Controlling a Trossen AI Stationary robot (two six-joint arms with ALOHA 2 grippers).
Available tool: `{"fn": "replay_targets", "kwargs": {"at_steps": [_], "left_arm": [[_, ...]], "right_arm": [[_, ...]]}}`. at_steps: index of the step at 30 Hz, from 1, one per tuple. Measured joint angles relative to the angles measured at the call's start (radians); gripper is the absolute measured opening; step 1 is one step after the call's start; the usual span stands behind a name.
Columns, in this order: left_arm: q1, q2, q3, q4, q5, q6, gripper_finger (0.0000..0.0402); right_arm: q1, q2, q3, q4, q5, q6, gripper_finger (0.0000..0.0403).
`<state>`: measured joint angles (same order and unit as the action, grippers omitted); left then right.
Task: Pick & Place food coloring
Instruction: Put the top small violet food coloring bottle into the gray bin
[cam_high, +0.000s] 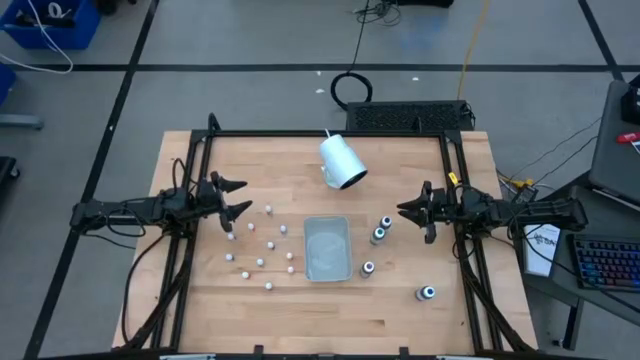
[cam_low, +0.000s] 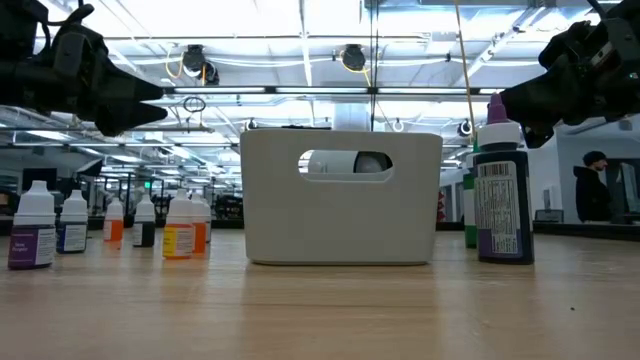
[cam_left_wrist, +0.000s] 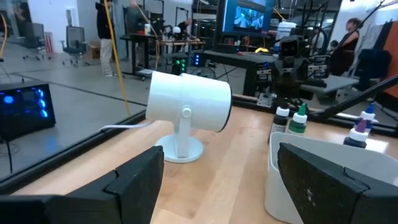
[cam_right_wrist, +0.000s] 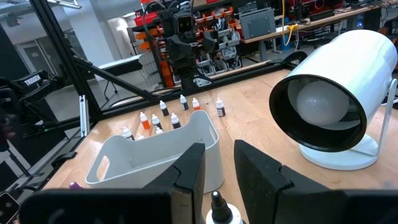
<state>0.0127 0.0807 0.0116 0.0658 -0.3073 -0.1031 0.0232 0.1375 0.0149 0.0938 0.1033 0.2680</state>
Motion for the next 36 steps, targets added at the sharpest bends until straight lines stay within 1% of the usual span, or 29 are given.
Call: {"fn": "replay_targets", "kwargs": {"at_steps": [11,19,23,25,27,29,31,34,36], "left_arm": [[0.000,0.000,-0.001,0.041,-0.012,-0.015,0.0310],[0.000,0.000,-0.001,0.023,-0.013,-0.026,0.0310],[0.000,0.004,0.000,0.003,-0.065,-0.041,0.0310],[0.000,0.012,0.001,0.000,-0.033,-0.078,0.0310],[0.001,0.031,0.007,-0.019,0.049,-0.080,0.0310],[0.002,0.066,0.048,-0.084,0.098,-0.064,0.0310],[0.008,0.124,0.129,-0.178,0.099,-0.093,0.0310],[0.026,0.278,0.296,-0.354,0.069,-0.146,0.0310],[0.040,0.415,0.424,-0.456,0.067,-0.163,0.0310]], "right_arm": [[0.000,0.000,0.000,0.000,0.000,0.000,0.0077],[0.000,0.000,0.000,0.002,0.000,0.000,0.0077],[0.000,0.000,0.000,0.007,0.000,-0.008,0.0077],[0.000,0.000,0.000,0.007,0.000,-0.020,0.0077],[0.000,0.000,0.000,0.007,0.000,-0.020,0.0077],[0.000,0.000,0.000,0.008,0.000,-0.020,0.0077],[0.000,0.000,0.000,0.007,0.001,-0.022,0.0077],[0.000,0.000,0.000,0.012,0.023,-0.023,0.0077],[0.000,0.000,0.000,0.012,0.061,-0.028,0.0077]]}}
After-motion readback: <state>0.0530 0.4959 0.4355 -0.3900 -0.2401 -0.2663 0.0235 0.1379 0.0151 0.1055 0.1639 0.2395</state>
